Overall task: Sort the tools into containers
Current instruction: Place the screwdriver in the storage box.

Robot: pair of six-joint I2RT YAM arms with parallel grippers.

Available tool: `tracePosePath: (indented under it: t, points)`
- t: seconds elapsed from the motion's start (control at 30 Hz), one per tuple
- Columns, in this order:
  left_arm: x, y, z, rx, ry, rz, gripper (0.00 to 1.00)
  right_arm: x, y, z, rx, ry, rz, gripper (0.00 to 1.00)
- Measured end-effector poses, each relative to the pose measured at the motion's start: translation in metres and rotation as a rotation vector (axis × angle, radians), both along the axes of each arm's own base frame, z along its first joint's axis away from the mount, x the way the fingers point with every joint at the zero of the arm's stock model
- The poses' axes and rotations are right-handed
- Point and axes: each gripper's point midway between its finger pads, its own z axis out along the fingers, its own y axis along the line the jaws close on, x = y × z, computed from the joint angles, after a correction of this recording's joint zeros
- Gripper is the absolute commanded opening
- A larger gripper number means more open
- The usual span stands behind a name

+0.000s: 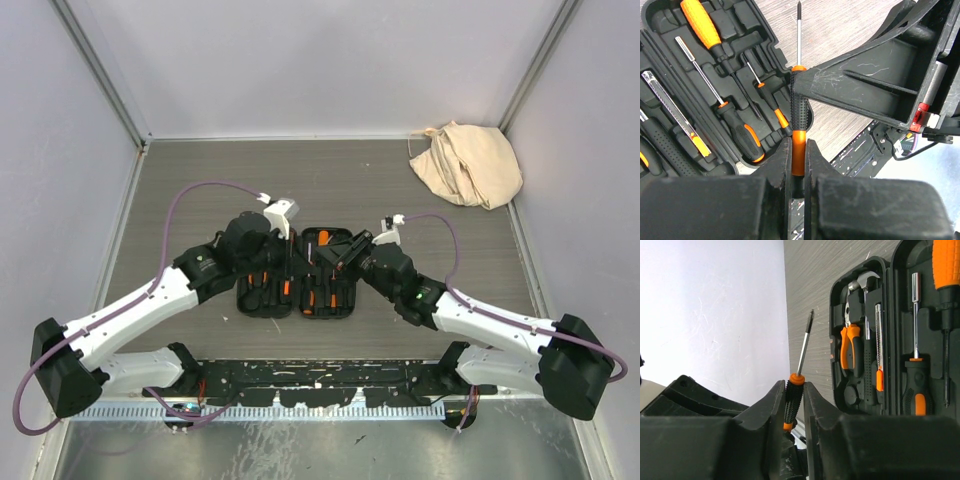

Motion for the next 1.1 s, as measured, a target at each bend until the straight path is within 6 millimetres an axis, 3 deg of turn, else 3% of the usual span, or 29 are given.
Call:
tracePosePath:
  t: [0.17,0.53,0.77,0.9,1.1]
  points:
    - [0.000,0.000,0.001,-0.002,-0.003,0.000,0.07,0.001,-0.001,0.003,0.003,-0.013,-0.003,0.12]
    - [-0.003,0.001,0.011,-0.024,-0.037,-0.014,0.55,0.002,-0.017,0.006,-0.068,-0.075,-0.044,0.09]
    - [0.005,0.012,0.011,0.013,-0.068,0.045,0.66,0.003,-0.042,-0.017,-0.274,-0.105,-0.080,0.09]
    - [0.018,0.032,-0.001,0.077,-0.053,0.129,0.66,0.002,-0.057,-0.033,-0.443,-0.113,-0.071,0.12]
    - [0.040,0.066,-0.026,0.224,0.009,0.265,0.67,0.003,-0.068,-0.038,-0.670,-0.138,-0.010,0.13]
